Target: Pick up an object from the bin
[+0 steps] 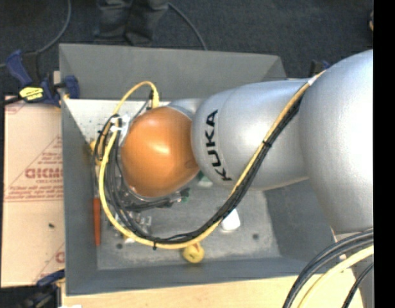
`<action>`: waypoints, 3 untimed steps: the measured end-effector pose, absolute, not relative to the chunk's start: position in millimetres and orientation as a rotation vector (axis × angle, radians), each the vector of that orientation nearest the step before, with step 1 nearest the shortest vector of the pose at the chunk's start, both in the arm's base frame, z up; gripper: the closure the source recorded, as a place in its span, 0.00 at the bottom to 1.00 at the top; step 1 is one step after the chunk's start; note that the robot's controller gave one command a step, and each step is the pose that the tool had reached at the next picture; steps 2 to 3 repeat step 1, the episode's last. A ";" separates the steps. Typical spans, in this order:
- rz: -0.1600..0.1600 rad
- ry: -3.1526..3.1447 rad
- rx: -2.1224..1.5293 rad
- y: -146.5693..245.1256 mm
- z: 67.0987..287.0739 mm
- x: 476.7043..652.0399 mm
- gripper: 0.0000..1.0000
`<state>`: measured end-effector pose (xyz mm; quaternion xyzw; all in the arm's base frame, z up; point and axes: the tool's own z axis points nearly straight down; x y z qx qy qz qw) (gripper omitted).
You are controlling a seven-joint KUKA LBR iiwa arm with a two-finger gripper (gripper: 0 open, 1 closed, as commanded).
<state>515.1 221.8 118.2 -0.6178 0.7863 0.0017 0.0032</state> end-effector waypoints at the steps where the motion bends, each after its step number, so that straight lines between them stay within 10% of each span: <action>1: 0.007 2.468 -1.936 221.5 137.6 514.6 1.00; 3: 0.007 2.468 -1.936 221.5 137.6 514.6 1.00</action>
Offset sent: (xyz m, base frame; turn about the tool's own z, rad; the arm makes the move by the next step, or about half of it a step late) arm 0.0000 0.0001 0.0293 0.0000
